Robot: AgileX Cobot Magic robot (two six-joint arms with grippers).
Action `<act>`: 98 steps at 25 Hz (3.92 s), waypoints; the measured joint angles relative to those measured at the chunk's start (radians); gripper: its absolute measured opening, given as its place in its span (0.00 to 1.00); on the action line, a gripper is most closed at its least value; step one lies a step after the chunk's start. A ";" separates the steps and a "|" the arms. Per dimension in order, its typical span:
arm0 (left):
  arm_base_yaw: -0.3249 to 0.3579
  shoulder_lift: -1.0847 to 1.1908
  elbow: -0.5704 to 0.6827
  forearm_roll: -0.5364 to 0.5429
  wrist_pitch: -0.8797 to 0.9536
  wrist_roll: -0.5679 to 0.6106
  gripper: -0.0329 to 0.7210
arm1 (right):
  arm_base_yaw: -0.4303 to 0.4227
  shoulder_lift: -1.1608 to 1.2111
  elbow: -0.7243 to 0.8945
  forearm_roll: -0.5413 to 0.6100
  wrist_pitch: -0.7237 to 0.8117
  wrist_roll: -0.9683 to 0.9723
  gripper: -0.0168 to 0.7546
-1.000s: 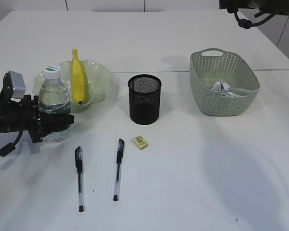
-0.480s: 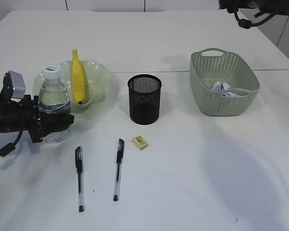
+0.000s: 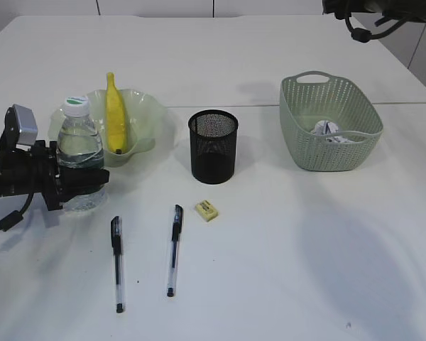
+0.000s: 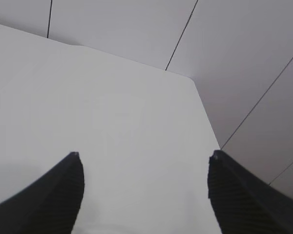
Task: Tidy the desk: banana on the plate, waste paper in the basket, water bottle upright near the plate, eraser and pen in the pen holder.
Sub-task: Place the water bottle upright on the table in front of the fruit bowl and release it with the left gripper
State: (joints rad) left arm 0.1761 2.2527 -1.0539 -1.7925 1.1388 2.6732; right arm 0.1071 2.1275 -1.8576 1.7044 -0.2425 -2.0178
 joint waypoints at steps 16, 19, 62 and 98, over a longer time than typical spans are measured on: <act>0.000 0.000 0.000 -0.001 0.000 -0.015 0.61 | 0.000 0.000 0.000 0.000 -0.002 -0.002 0.79; 0.000 0.000 0.000 -0.001 0.000 -0.020 0.61 | 0.000 0.000 0.000 0.000 -0.002 -0.002 0.79; 0.000 0.000 0.000 -0.002 0.000 -0.077 0.72 | 0.000 0.000 0.000 -0.030 -0.016 -0.004 0.79; 0.000 -0.128 -0.029 0.026 0.005 -0.249 0.72 | 0.000 0.000 0.000 -0.035 -0.019 -0.004 0.79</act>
State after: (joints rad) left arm 0.1761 2.1247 -1.0828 -1.7661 1.1442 2.4240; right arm 0.1071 2.1275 -1.8576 1.6690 -0.2617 -2.0214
